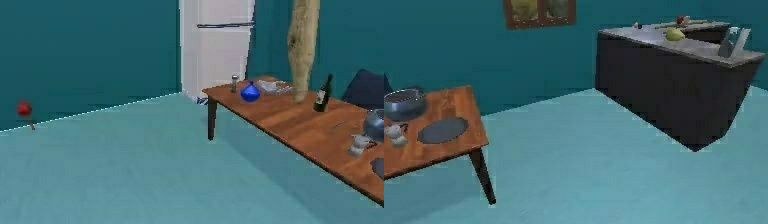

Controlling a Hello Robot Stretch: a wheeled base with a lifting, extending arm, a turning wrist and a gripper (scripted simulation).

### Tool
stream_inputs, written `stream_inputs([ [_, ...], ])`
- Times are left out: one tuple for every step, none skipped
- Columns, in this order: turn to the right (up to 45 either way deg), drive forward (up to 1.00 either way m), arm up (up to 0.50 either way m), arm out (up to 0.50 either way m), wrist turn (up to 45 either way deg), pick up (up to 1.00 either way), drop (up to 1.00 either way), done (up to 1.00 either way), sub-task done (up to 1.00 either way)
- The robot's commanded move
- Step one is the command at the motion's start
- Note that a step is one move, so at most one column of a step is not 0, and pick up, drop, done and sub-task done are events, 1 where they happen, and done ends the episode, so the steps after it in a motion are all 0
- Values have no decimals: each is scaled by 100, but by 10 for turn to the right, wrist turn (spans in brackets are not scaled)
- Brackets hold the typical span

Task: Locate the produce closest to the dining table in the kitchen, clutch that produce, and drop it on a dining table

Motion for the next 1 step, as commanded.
stream_inputs([
  [450, 0, 0, 0, 0, 0, 0, 0, 0],
])
